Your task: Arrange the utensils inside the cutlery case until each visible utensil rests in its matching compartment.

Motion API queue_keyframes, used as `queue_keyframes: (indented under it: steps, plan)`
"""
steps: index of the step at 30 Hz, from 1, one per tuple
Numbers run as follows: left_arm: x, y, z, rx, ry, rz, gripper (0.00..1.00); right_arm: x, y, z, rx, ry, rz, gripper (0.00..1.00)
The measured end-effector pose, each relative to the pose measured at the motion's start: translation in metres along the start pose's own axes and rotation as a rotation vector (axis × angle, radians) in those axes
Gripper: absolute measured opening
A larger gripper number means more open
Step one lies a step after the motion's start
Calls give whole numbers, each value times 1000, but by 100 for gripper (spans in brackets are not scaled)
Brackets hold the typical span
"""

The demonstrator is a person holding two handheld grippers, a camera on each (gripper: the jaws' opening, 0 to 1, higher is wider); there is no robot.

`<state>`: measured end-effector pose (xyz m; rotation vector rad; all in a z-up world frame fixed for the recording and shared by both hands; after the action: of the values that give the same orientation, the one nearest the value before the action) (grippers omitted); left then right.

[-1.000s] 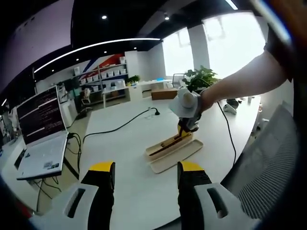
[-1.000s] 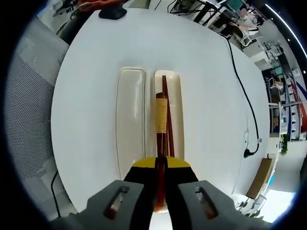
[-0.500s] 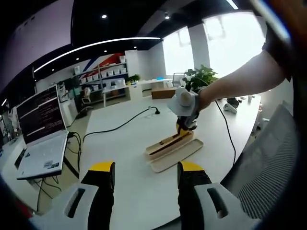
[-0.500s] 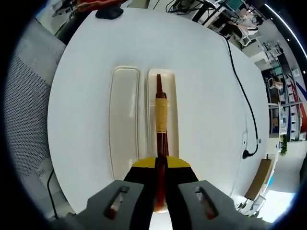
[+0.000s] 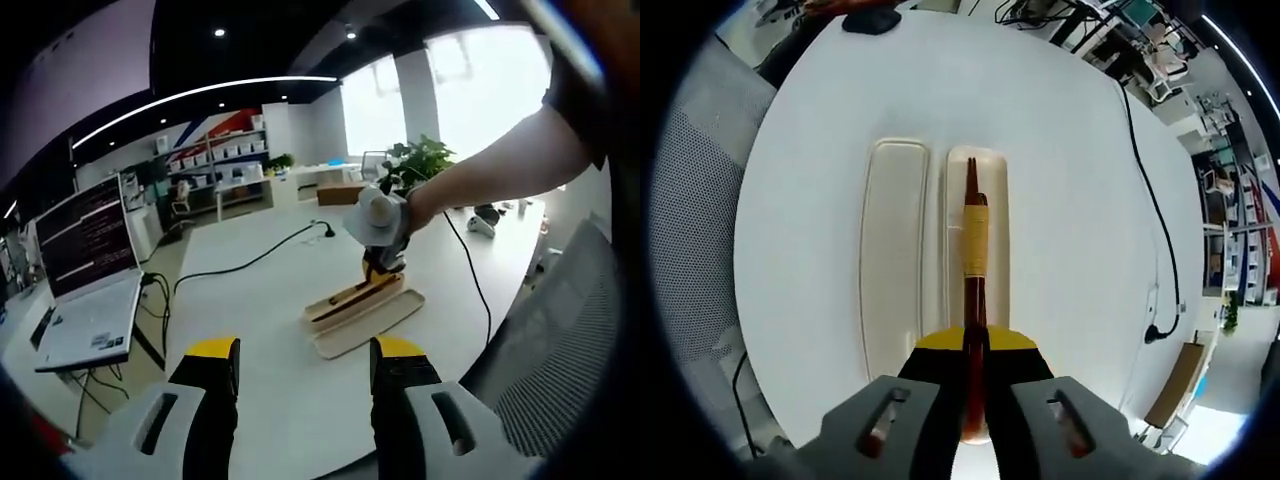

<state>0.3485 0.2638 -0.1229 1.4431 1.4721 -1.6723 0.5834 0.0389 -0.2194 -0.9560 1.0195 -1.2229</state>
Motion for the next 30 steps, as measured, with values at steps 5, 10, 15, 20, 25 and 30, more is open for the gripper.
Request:
queue_keyframes:
  steps: [5, 10, 15, 20, 25, 30]
  plan:
    - [0, 0, 0, -2, -8, -2, 54, -5, 4, -1, -9, -17, 1, 1]
    - [0, 1, 0, -3, -12, -5, 54, -7, 7, 1, -17, -22, 2, 1]
    - [0, 1, 0, -1, -13, -8, 54, -11, 11, 4, -26, -32, -3, 1]
    - [1, 1, -1, -1, -16, -9, 54, -15, 12, 5, -30, -37, 3, 1]
    - [2, 1, -2, 0, -17, -10, 53, -17, 14, 4, -37, -49, 1, 1]
    - [2, 1, -3, -1, -20, -11, 53, -18, 16, 5, -44, -48, -1, 1]
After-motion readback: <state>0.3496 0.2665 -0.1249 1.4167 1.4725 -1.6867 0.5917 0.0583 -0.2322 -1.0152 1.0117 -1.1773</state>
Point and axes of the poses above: the point that each gripper's makers call its tool centre point, and the gripper's own axes: y roughly forward along the fingers, z roughly to its right, x roughly out of its underside, the point moved 10 cm from there along -y, roughly backward along the fingers
